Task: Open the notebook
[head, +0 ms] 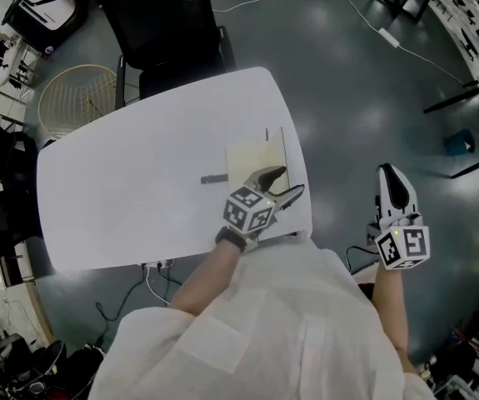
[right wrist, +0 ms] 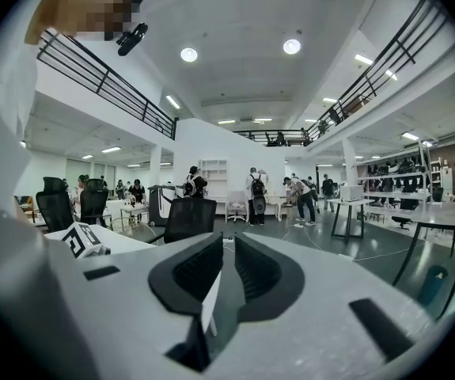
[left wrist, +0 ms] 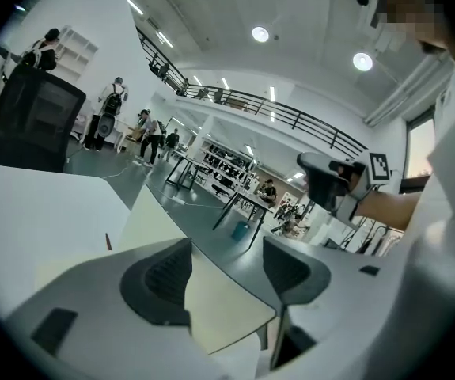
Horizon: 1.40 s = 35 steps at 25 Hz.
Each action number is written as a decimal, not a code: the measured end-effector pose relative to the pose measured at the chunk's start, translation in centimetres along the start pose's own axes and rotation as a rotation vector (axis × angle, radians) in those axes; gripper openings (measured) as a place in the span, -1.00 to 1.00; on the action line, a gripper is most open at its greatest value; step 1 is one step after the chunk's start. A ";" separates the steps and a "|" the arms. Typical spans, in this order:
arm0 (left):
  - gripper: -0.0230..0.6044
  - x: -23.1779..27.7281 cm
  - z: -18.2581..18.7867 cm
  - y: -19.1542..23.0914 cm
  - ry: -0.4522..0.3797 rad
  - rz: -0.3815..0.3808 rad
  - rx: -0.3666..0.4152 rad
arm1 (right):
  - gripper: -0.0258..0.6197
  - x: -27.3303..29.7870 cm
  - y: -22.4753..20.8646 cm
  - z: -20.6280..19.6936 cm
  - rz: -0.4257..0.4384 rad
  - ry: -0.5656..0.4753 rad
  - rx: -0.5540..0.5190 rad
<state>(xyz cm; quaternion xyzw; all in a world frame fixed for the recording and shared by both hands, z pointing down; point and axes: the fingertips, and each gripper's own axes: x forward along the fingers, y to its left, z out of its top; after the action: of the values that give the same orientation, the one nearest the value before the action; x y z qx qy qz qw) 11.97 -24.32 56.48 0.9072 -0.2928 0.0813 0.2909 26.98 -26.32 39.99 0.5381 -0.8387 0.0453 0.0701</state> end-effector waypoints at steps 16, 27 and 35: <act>-0.11 2.9 1.0 -2.8 0.013 -0.116 0.048 | -0.77 -1.5 -2.1 0.4 -0.044 -0.005 -0.001; -0.11 0.0 4.2 -1.6 -0.088 -0.040 0.135 | -0.77 -1.5 -2.3 1.0 -0.025 -0.019 0.001; -0.28 -7.4 11.7 0.4 -0.315 0.113 0.250 | -0.80 -1.0 -1.6 1.7 0.014 -0.042 0.019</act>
<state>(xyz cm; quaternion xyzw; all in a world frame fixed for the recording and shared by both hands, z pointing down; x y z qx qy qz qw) 5.42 -27.69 44.76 0.9199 -0.3726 -0.0099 0.1218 28.76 -26.33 38.13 0.5339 -0.8432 0.0423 0.0472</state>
